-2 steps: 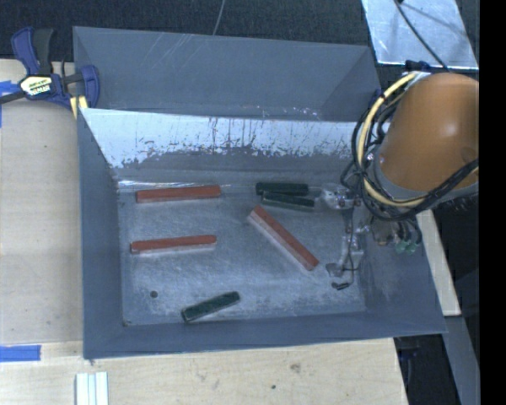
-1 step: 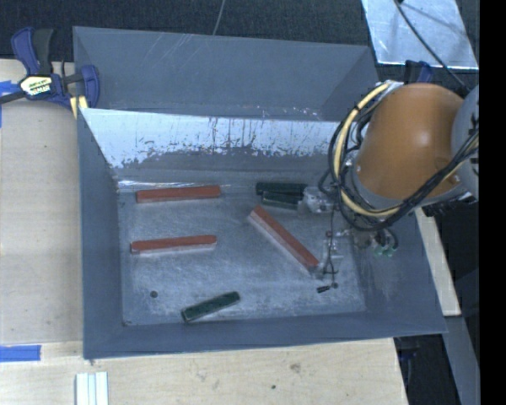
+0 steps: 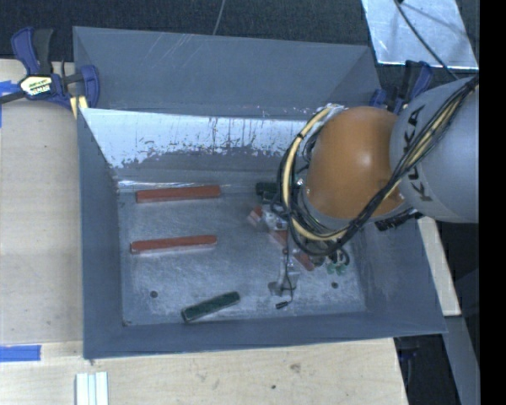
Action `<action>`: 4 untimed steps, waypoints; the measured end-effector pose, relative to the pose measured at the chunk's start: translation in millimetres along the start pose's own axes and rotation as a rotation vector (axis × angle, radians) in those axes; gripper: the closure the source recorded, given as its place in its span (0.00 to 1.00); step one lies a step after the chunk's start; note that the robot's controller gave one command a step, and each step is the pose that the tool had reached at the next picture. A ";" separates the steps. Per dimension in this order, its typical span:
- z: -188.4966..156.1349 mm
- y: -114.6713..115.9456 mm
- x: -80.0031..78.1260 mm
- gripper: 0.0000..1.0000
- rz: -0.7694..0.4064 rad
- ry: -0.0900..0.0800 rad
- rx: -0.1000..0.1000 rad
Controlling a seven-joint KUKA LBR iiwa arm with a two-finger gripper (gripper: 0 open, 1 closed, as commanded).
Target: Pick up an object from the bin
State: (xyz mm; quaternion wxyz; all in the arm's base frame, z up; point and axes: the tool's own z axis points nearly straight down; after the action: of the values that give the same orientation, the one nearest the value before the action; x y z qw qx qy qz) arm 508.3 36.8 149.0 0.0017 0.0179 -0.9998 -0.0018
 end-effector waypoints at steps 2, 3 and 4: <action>39.9 41.3 -22.8 0.00 -0.068 -0.007 0.004; 59.7 73.2 -7.1 0.00 -0.173 -0.005 0.003; 78.3 52.0 2.1 0.00 0.008 -0.006 0.002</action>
Offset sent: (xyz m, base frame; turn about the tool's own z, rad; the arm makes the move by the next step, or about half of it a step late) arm -0.0135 0.0703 -0.0522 -0.2361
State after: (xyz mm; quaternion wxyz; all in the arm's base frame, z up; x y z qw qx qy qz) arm 504.0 89.0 70.9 -0.0014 0.0140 -0.9999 -0.0010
